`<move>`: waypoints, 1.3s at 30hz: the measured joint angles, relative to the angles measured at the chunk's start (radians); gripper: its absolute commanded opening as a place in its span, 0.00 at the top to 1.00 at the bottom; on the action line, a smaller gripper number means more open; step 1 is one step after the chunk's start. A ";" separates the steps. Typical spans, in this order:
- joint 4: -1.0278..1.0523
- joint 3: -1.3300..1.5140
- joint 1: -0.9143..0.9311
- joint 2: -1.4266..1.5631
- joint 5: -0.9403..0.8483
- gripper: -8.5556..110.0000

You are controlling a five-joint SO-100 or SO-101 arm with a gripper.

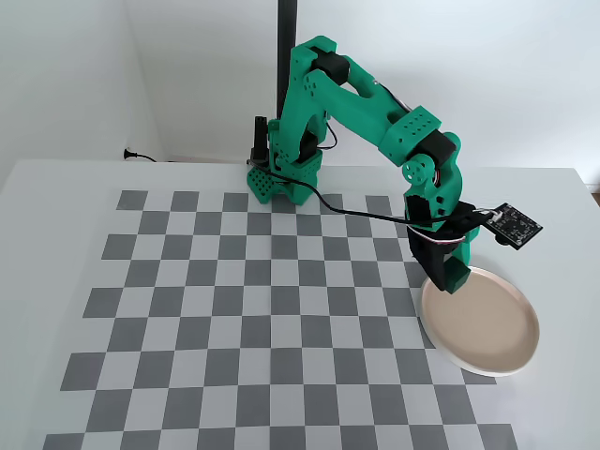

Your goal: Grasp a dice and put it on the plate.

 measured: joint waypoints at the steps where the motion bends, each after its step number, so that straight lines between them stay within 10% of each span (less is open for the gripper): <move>1: -0.032 -0.003 -0.005 -0.023 0.000 0.96; 12: -0.324 -0.040 -0.031 -0.267 0.006 0.95; 39: -0.313 -0.044 -0.058 -0.287 0.107 0.79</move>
